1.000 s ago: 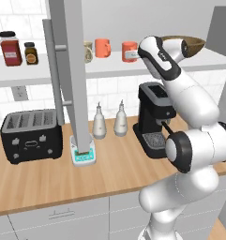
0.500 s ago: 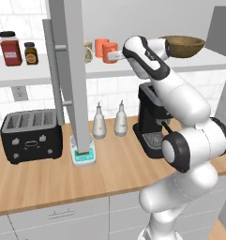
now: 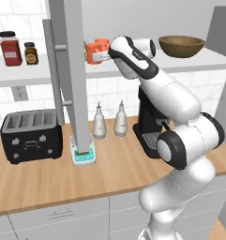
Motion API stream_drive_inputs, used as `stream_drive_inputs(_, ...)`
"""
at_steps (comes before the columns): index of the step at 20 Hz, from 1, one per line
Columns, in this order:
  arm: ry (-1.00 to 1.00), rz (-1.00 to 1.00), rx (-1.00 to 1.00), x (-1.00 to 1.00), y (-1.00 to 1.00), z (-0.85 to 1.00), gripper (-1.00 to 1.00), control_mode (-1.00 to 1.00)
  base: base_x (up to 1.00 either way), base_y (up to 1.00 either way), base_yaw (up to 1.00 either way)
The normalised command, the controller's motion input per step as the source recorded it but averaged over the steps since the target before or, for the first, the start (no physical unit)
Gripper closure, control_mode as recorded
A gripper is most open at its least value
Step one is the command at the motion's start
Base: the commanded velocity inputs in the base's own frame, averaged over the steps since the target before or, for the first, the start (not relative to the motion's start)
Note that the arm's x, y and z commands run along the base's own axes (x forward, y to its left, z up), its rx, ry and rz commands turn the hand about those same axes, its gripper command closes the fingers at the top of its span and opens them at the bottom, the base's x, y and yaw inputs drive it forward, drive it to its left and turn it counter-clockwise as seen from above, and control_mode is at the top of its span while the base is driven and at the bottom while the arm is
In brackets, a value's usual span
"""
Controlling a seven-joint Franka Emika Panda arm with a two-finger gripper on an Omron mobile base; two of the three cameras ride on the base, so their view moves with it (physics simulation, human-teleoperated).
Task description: Gather all objects into one cabinet and sort the glasses and bowls to opposite sides.
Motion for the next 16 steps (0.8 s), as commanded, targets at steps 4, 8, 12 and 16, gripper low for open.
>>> stream_drive_inputs(4,0.00,0.01,0.00,0.13,0.12,0.00,1.00,-1.00,0.00,0.00,0.00)
stream_drive_inputs(8,0.00,0.00,0.00,0.01,0.01,-0.02,1.00,-1.00,0.00,0.00,0.00)
stream_drive_inputs(12,0.00,0.00,0.00,0.00,-0.23,-0.03,1.00,-1.00,0.00,0.00,0.00)
stream_drive_inputs(16,0.00,0.00,0.00,0.00,-0.28,-0.03,1.00,-1.00,0.00,0.00,0.00)
